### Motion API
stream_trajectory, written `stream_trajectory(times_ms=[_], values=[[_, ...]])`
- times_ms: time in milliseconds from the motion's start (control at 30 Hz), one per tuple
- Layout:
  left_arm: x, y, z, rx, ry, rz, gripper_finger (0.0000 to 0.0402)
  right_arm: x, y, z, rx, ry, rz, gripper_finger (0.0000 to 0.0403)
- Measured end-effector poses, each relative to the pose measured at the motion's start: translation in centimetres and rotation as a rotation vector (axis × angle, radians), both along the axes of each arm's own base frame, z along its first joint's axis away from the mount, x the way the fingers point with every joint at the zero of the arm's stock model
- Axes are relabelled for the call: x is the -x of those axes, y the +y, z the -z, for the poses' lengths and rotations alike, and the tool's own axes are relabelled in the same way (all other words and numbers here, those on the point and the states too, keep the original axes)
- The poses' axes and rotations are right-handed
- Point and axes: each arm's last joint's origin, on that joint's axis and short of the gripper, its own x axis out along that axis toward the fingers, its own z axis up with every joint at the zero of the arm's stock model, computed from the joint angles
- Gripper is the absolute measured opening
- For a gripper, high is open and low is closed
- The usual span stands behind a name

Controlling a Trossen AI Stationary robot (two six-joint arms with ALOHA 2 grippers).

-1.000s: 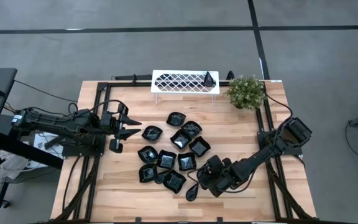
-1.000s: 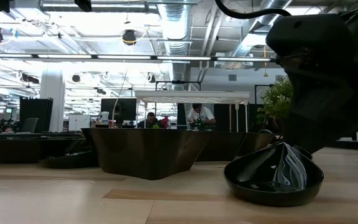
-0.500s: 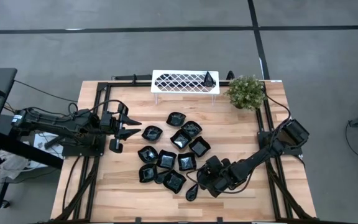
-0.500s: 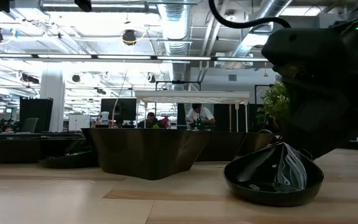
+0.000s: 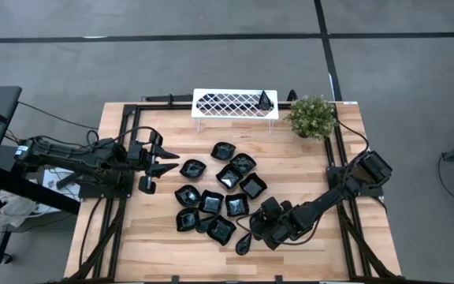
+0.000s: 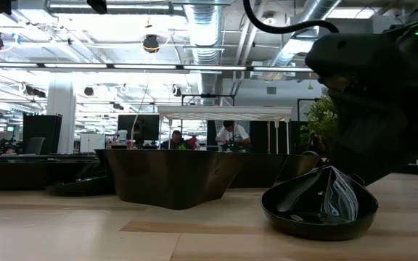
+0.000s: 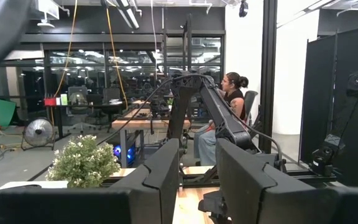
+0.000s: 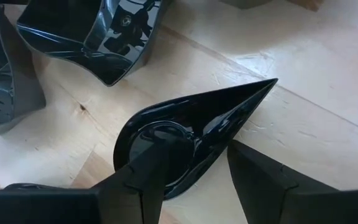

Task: Pick & Place Mini shaped plates
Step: Stack the top right drop-shaped plate on top of the drop-shaped plates on the shelf

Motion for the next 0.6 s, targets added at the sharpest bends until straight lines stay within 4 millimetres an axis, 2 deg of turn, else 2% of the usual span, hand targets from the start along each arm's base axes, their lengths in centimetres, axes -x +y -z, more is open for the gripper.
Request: stream_trajectory(times_ms=[233,600], values=[[0.0,0.0,0.0,0.0,0.0,0.0,0.0108,0.23,-0.13,-0.35,0.003,0.006,-0.001,0.0154],[0.0,0.0,0.0,0.0,0.0,0.0,0.0108,0.37,0.02,-0.59,-0.001,-0.002,-0.007,0.0085]])
